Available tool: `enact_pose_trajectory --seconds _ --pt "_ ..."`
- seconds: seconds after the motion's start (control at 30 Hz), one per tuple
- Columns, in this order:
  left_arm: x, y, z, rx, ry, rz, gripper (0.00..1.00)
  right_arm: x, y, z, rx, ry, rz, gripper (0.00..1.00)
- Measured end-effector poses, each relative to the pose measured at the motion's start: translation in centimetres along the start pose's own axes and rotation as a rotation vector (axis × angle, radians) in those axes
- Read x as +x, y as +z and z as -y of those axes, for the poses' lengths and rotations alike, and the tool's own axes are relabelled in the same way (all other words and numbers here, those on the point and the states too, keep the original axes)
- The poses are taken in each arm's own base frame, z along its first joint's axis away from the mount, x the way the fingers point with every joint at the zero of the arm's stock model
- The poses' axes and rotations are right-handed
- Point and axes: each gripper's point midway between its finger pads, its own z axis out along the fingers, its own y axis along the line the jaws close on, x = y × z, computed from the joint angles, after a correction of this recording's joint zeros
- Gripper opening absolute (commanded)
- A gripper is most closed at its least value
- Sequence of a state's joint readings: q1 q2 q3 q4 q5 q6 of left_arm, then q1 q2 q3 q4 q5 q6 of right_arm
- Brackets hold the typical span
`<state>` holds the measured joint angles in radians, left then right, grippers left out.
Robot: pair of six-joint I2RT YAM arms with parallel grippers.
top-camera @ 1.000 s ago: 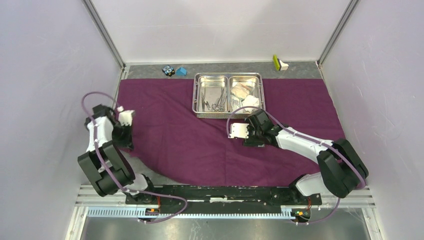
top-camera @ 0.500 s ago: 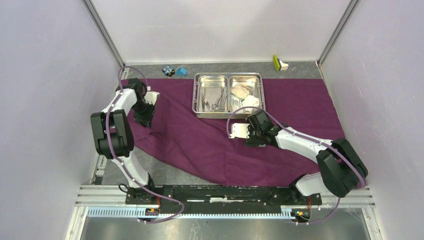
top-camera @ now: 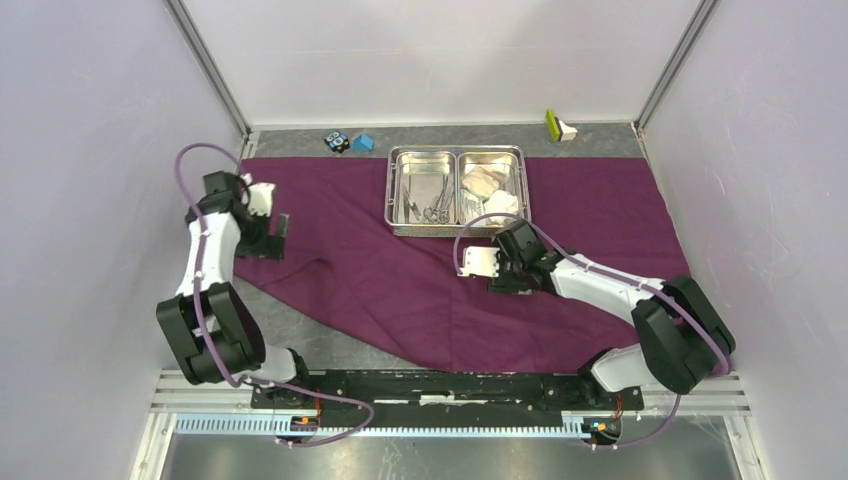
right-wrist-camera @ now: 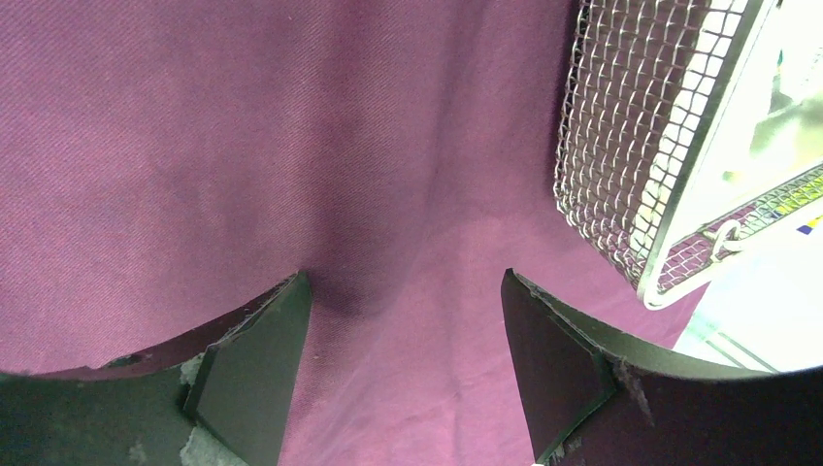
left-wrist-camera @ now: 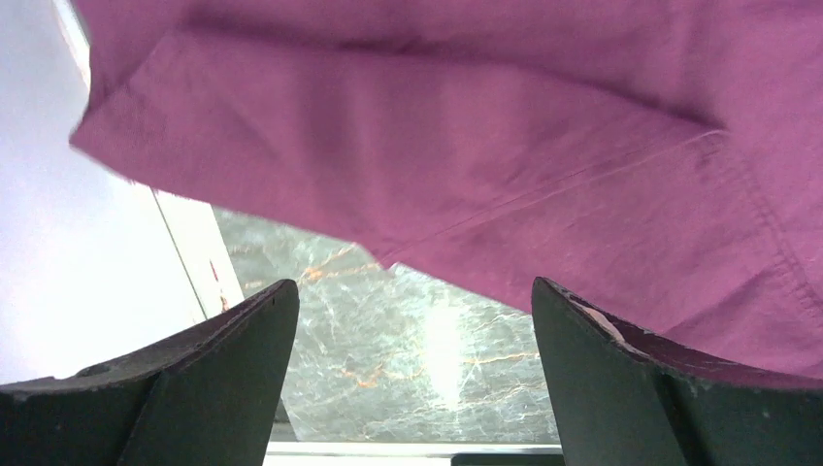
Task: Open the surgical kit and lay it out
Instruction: Open the surgical kit at the center of the board.
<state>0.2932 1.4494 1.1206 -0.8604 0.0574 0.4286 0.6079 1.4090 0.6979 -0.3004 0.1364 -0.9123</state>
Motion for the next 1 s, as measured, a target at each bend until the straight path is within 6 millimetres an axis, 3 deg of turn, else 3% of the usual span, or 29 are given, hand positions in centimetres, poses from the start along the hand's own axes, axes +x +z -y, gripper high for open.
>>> enact_pose_trajectory --seconds 0.13,0.23,0.43,0.73,1.0 --pt "2.3 0.4 -1.9 0.022 -0.125 0.003 0.91 0.1 0.2 -0.2 -0.009 0.001 -0.006 0.79" --pt "3.4 1.8 -1.8 0.088 -0.182 -0.020 0.88 0.2 0.4 -0.4 -0.016 0.000 -0.011 0.79" --pt "3.9 4.0 -0.6 0.214 -0.236 -0.045 0.83 0.3 0.6 -0.6 -0.026 0.005 -0.019 0.79" --pt "5.1 5.1 -1.7 0.260 -0.332 -0.059 0.79 0.4 0.7 -0.5 -0.030 0.022 -0.035 0.79" --pt "5.3 6.0 -0.8 0.327 -0.348 -0.067 0.59 0.6 0.7 -0.4 -0.028 0.037 -0.053 0.79"
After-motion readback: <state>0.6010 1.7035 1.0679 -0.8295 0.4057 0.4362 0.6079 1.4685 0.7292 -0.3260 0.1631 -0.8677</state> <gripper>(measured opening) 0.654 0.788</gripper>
